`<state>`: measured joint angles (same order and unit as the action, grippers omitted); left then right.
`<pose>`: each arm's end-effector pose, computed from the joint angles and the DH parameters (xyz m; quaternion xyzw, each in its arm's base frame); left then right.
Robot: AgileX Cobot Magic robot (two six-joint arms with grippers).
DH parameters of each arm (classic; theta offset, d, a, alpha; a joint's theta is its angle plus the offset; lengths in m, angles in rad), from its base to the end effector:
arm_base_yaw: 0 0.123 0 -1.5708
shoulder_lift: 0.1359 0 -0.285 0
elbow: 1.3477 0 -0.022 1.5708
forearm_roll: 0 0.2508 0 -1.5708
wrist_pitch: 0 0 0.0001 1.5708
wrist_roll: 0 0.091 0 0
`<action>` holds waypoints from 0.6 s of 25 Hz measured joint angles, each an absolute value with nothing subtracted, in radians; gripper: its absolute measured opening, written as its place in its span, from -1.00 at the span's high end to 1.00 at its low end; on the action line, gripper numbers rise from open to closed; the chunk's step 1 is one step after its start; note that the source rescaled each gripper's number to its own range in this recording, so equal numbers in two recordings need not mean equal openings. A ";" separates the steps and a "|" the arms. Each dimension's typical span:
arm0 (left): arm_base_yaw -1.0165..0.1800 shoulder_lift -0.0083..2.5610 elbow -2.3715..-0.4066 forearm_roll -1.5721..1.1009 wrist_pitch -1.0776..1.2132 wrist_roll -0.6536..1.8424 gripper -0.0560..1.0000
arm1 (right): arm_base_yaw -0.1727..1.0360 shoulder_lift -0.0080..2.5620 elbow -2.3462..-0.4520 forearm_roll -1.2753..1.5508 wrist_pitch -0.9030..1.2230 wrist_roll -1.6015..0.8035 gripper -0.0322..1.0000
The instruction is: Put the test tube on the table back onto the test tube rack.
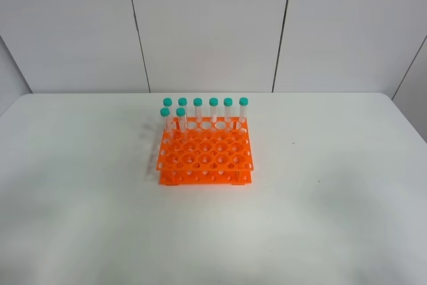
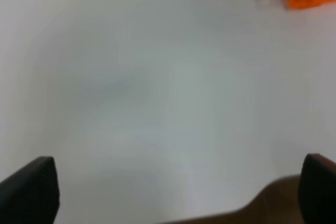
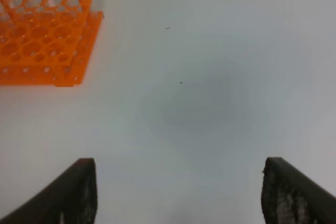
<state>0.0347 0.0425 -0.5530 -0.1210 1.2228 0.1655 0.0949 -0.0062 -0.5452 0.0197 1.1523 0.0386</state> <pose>-0.0118 -0.0107 0.2801 0.0656 0.8863 -0.0143 0.4583 -0.0152 0.0002 0.2822 -0.0254 0.8631 0.0434 0.5025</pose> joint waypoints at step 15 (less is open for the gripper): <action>0.035 -0.004 -0.553 -0.170 1.224 0.237 -1.00 | 0.095 -0.006 -0.545 0.020 1.152 0.039 -0.61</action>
<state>0.0347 -0.0035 -0.5530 -0.1698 1.2239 0.2370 0.0949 -0.0062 -0.5452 0.0197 1.1523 0.0386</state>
